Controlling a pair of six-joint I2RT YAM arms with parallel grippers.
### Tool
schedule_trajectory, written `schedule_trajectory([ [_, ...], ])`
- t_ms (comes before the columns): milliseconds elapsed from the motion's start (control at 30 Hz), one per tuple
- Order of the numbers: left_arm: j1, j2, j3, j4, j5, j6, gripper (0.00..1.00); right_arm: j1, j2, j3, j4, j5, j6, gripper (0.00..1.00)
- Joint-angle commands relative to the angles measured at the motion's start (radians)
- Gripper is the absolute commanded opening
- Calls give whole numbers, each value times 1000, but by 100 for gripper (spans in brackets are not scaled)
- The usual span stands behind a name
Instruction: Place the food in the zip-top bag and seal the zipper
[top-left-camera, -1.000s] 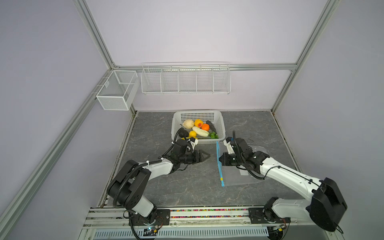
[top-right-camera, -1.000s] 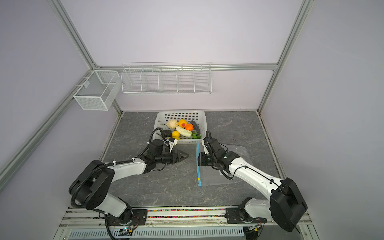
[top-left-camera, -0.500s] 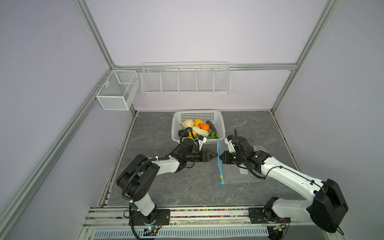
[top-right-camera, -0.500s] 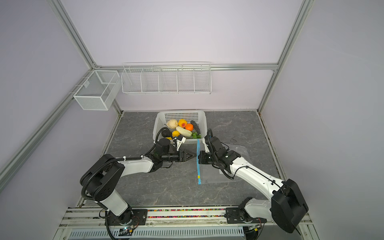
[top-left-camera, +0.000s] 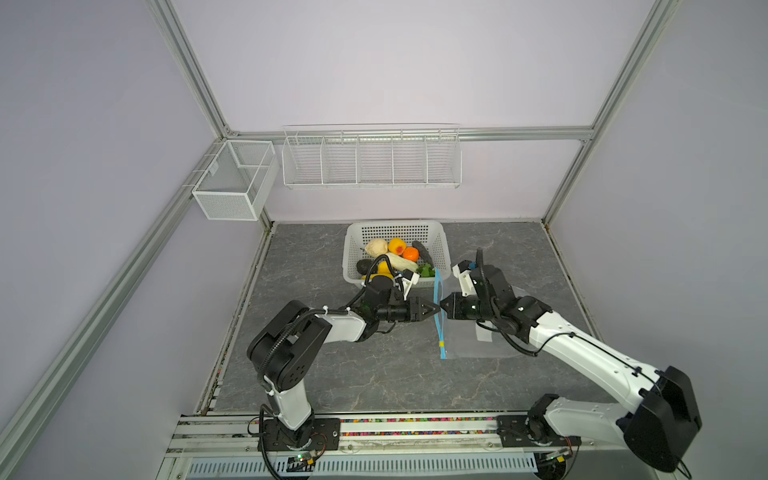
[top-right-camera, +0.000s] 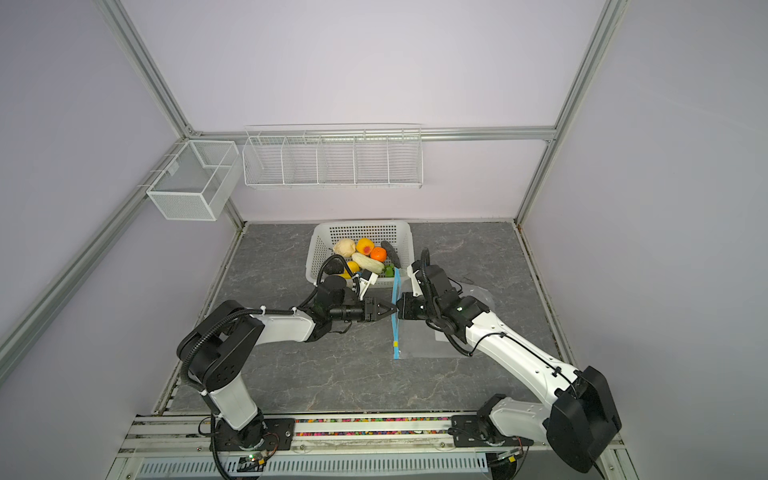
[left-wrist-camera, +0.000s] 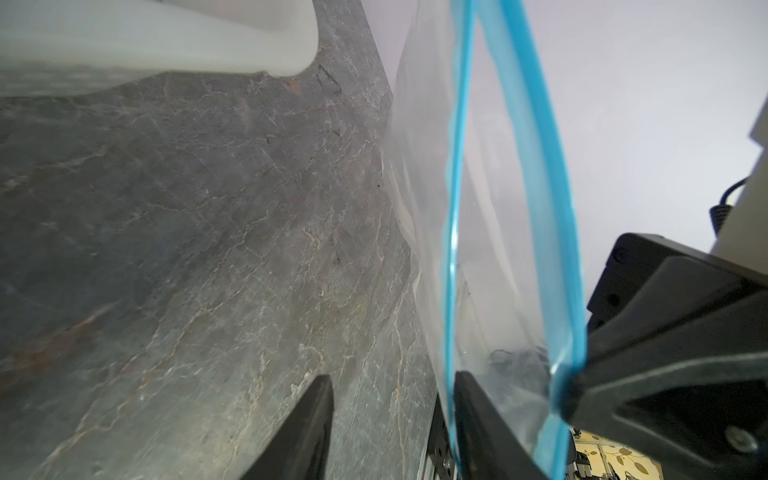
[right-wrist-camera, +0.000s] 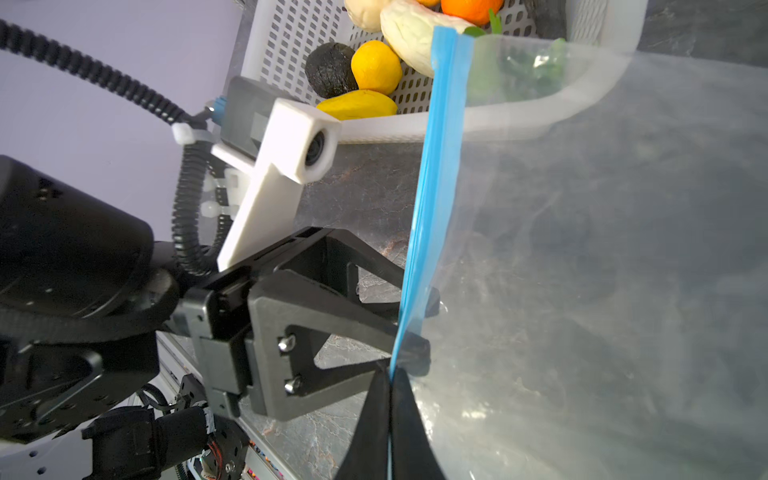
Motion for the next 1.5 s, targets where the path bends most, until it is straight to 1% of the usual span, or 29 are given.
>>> schedule_trajectory([
  [0, -4, -3, 27, 41, 17, 0, 39, -4, -17, 23, -30, -7, -17, 6],
  [33, -4, -6, 24, 37, 13, 3, 38, -4, -15, 22, -33, -7, -17, 6],
  [133, -4, -14, 20, 32, 9, 5, 29, -5, -9, 21, -44, -7, -15, 6],
  [200, -5, -19, 19, 31, 8, 4, 25, -5, -7, 23, -53, -2, -16, 6],
  [333, -5, -26, 27, 16, 7, 9, 15, -5, 12, 49, -100, 17, -29, 6],
  [467, -9, -31, 26, 10, 5, 12, 7, -5, 29, 66, -143, 41, -51, 6],
  [633, -10, -33, 28, 3, 3, 12, 0, -5, 39, 78, -173, 64, -65, 6],
  [733, -13, -47, 32, -16, -3, 17, 0, -3, 57, 88, -189, 72, -76, 9],
  [933, -28, -93, 38, -77, -27, 44, 0, 7, 112, 131, -254, 115, -100, 27],
  [1033, -38, -109, 49, -107, -39, 59, 0, 18, 131, 150, -283, 146, -114, 33],
  [1300, -48, -116, 68, -138, -48, 67, 0, 53, 145, 186, -343, 227, -132, 35],
  [1467, -52, -110, 81, -134, -55, 55, 0, 110, 141, 195, -374, 321, -81, 38],
])
